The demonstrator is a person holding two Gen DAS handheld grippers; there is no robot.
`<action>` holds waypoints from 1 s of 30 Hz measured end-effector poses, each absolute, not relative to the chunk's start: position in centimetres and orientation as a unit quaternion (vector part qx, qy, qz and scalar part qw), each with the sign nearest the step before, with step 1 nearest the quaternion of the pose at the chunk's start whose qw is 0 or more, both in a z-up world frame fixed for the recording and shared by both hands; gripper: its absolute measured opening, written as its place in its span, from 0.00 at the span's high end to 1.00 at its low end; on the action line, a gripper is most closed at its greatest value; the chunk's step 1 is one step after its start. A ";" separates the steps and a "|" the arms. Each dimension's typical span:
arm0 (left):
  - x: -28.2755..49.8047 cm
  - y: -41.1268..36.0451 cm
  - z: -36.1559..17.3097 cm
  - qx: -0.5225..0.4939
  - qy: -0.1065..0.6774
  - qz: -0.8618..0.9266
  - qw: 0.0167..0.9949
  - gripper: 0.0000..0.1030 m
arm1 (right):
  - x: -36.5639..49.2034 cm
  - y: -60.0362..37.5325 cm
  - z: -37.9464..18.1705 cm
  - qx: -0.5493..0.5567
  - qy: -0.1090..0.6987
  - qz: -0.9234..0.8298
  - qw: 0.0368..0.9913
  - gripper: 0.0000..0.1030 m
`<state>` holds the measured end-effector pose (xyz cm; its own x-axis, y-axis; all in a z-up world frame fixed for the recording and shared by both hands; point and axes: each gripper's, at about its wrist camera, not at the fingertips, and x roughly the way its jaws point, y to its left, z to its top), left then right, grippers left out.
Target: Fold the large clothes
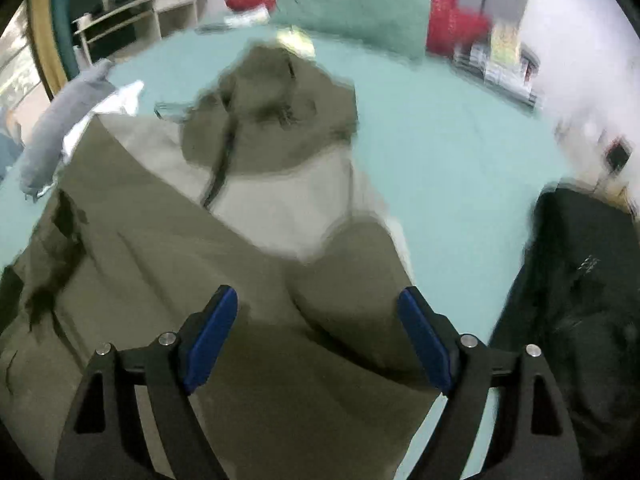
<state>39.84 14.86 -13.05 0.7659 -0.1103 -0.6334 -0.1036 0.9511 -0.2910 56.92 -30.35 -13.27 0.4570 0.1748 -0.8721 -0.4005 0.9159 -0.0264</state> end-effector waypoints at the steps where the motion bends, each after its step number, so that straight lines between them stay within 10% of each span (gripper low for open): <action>1: 40.1 14.5 -13.0 -0.156 0.339 -0.004 0.928 0.26 | 57.3 -30.7 -14.0 -0.113 0.499 0.178 0.841 0.37; 2: 40.4 14.1 -13.0 -0.154 0.336 -0.008 0.929 0.26 | 57.4 -31.1 -14.5 -0.117 0.490 0.184 0.844 0.87; 3: 40.6 13.6 -13.1 -0.150 0.332 -0.013 0.931 0.26 | 57.6 -31.8 -14.4 -0.109 0.478 0.170 0.855 0.96; 12: 41.3 11.6 -15.5 -0.125 0.363 -0.019 0.923 0.26 | 62.0 -44.4 -17.6 0.095 0.482 -0.023 0.871 0.96; 15: 41.2 11.4 -15.3 -0.120 0.365 -0.019 0.923 0.26 | 60.7 -44.8 -16.3 0.126 0.453 -0.072 0.879 0.74; 17: 41.0 11.5 -15.0 -0.123 0.365 -0.022 0.923 0.26 | 59.3 -41.6 -14.2 0.057 0.428 -0.089 0.898 0.22; 30: 38.6 14.0 -12.9 -0.107 0.356 -0.012 0.928 0.26 | 56.2 -11.6 -17.6 -0.138 0.489 0.180 0.843 0.22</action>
<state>38.57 14.01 -12.91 0.7463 -0.0982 -0.6583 -0.0539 0.9769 -0.2068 56.19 -11.55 -17.61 0.4577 0.1690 -0.8729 -0.4384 0.8970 -0.0562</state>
